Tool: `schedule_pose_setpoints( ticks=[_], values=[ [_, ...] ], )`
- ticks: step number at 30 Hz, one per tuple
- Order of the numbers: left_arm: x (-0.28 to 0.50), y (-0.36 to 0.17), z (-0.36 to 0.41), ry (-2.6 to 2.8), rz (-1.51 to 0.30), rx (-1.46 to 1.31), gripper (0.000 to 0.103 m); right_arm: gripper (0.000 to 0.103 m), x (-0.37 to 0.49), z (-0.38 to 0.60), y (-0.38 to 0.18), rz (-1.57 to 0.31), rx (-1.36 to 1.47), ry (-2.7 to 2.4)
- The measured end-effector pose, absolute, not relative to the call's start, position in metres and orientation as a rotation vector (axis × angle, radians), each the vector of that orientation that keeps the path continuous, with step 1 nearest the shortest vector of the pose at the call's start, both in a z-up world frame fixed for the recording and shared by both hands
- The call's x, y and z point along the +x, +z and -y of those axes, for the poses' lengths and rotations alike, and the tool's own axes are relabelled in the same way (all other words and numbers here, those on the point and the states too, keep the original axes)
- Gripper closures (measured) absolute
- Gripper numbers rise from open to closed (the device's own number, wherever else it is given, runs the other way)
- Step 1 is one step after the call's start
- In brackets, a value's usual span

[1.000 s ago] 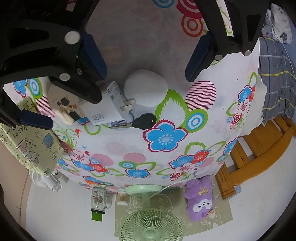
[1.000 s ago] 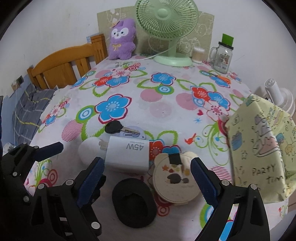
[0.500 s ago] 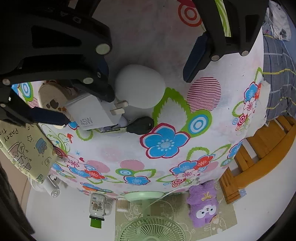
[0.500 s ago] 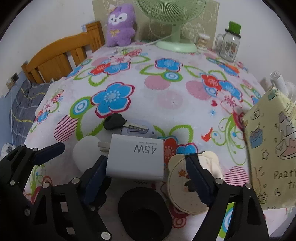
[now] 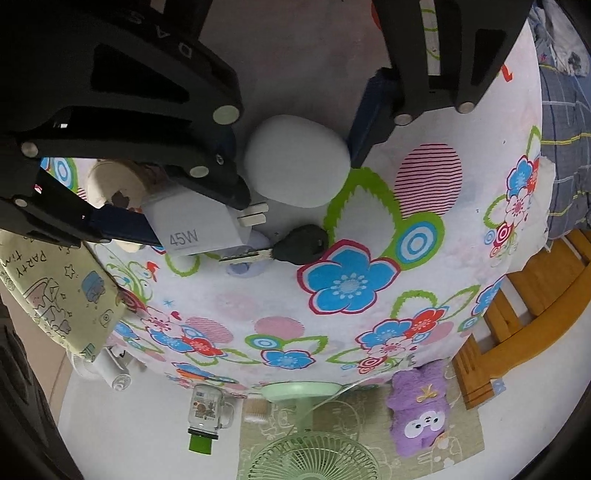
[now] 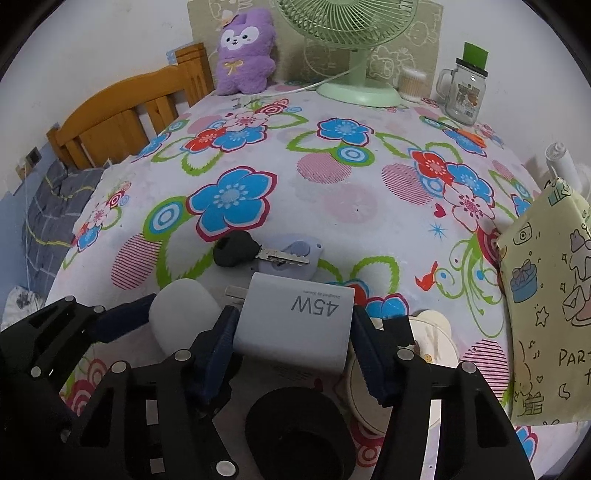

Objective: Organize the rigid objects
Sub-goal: 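Grasp the white egg-shaped object with the left gripper while the right gripper grasps the white charger, then carry the egg-shaped object and white charger toward the yellow box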

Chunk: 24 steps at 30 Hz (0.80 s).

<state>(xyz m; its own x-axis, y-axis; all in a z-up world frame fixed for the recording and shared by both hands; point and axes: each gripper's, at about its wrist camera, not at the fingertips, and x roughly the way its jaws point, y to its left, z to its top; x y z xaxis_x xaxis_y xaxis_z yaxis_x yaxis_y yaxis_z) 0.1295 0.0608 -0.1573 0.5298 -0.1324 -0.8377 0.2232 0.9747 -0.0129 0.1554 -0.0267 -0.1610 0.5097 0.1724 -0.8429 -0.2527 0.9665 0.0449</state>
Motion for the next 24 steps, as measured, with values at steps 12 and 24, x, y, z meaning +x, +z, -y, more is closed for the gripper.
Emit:
schedule_pose_setpoints(
  ticks=[12,24],
  values=[
    [0.121,-0.149,-0.052,-0.218,-0.982,0.113,0.046,0.041,0.144,0.038,-0.152,-0.999,-0.073,0.235],
    [0.102,-0.131,-0.038,-0.224,-0.94,0.133,0.046,0.041,0.124,0.054,-0.134,-0.963,-0.066,0.213]
  ],
)
